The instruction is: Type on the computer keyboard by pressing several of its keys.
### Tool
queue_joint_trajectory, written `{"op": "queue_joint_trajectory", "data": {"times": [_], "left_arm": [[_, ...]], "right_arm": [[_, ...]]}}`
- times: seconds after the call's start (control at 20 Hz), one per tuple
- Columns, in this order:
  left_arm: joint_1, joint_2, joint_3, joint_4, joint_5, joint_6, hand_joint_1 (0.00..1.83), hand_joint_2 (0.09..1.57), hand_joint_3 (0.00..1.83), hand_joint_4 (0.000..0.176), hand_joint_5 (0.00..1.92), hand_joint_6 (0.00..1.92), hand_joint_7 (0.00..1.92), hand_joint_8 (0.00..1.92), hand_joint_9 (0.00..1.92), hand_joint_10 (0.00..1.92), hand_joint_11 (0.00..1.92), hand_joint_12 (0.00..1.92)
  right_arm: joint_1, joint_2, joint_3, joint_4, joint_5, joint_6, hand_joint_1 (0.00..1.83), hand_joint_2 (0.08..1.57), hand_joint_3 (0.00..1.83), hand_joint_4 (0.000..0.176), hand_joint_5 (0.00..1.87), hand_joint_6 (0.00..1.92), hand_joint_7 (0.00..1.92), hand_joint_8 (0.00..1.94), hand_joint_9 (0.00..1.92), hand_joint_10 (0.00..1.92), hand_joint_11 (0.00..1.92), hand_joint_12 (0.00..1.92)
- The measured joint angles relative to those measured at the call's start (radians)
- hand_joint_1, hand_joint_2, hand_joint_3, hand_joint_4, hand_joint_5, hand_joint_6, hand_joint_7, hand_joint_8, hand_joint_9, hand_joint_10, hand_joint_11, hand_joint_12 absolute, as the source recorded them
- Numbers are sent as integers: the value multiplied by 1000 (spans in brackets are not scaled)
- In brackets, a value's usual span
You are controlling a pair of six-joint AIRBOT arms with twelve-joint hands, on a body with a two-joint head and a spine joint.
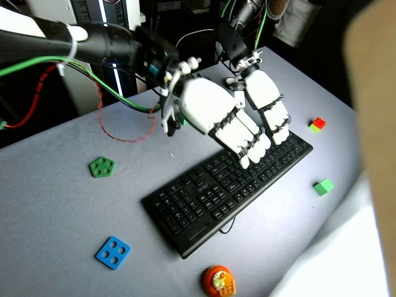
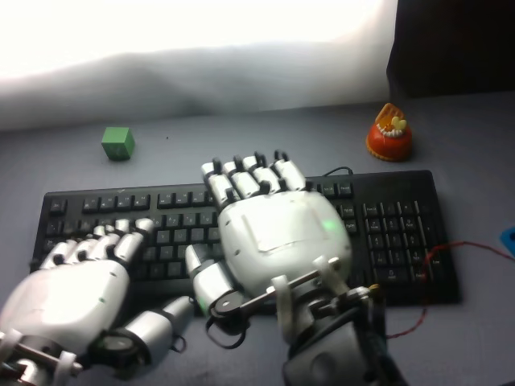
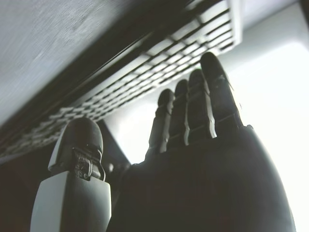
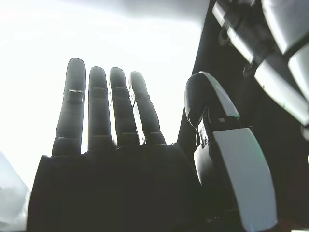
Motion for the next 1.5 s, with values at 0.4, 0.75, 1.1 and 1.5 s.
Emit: {"op": "queue_joint_trajectory", "data": {"times": [0.4,0.75,1.1,1.5], "left_arm": [[37,-5,22,10,11,-20,218,1308,1,8,209,5,220,6,183,7,0,839],[42,-3,71,29,29,-37,284,1289,0,4,239,9,236,4,187,4,0,849],[49,3,92,39,31,-49,259,1305,0,0,566,57,371,10,241,8,0,846],[49,9,95,40,23,-49,191,1320,3,0,597,51,422,1,302,2,0,835]], "right_arm": [[-28,-99,108,1,0,37,381,1371,0,0,158,1014,351,883,170,1159,0,1491],[-52,-120,176,-2,-56,118,350,1375,1,0,155,951,370,788,196,1114,0,1500],[-53,-130,212,-55,-87,170,284,1377,1,0,321,994,466,463,182,948,0,1445],[-49,-131,223,-40,-100,181,207,1384,0,0,397,887,555,211,253,853,0,1488]]}}
